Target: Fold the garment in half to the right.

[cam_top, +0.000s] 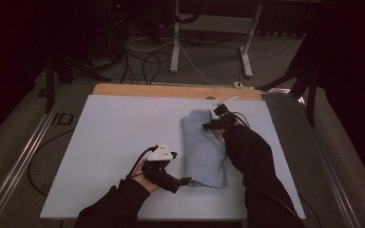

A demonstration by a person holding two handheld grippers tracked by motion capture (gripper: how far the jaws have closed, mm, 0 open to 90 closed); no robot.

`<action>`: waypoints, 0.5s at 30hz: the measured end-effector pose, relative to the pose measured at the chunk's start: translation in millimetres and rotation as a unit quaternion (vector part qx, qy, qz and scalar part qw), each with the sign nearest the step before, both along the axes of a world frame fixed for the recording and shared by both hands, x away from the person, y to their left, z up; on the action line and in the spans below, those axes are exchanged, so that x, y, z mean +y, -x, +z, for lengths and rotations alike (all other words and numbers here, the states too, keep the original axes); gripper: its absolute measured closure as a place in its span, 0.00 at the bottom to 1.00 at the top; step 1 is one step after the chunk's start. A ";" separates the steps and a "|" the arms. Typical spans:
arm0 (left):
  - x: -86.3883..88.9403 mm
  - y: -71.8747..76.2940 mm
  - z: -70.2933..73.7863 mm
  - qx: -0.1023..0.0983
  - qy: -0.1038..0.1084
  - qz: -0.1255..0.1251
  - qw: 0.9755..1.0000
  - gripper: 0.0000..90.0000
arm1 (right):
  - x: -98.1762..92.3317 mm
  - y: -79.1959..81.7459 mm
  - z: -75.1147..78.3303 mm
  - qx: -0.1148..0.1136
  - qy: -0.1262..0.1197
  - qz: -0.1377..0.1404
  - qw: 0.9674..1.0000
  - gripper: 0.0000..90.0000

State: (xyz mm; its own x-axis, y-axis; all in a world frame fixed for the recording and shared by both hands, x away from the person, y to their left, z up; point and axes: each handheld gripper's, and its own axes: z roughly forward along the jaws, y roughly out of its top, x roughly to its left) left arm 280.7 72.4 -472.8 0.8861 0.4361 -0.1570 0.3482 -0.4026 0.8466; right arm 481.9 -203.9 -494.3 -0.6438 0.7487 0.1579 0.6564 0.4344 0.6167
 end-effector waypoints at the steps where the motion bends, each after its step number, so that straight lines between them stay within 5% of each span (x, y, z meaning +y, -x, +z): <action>1: 3.7 1.4 -0.6 -0.001 0.001 0.003 1.000 0.00 | 0.5 -0.4 0.0 0.001 0.006 -0.006 1.000 0.79; 4: 14.7 5.3 -2.7 -0.003 0.004 0.016 1.000 0.00 | 2.9 -1.8 -0.4 -0.001 0.042 -0.011 0.999 0.96; 9: 31.5 8.2 -11.9 -0.004 0.007 0.038 0.999 0.00 | 13.8 -1.4 8.7 -0.048 0.102 -0.030 0.993 0.97; 12: 39.5 9.7 -18.7 -0.008 0.014 0.051 0.999 0.00 | 22.7 0.9 17.7 -0.085 0.105 -0.026 0.990 0.98; 15: 45.4 11.0 -22.5 -0.010 0.020 0.058 0.998 0.00 | 27.4 4.0 26.5 -0.107 0.079 -0.021 0.991 0.98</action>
State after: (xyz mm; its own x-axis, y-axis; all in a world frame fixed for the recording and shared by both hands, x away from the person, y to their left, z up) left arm 269.7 117.8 -495.3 0.8332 0.5295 -0.1595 0.3738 -0.3266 0.8681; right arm 477.9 -176.4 -467.9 -0.6176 0.7800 -0.1008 0.5374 0.5121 0.6701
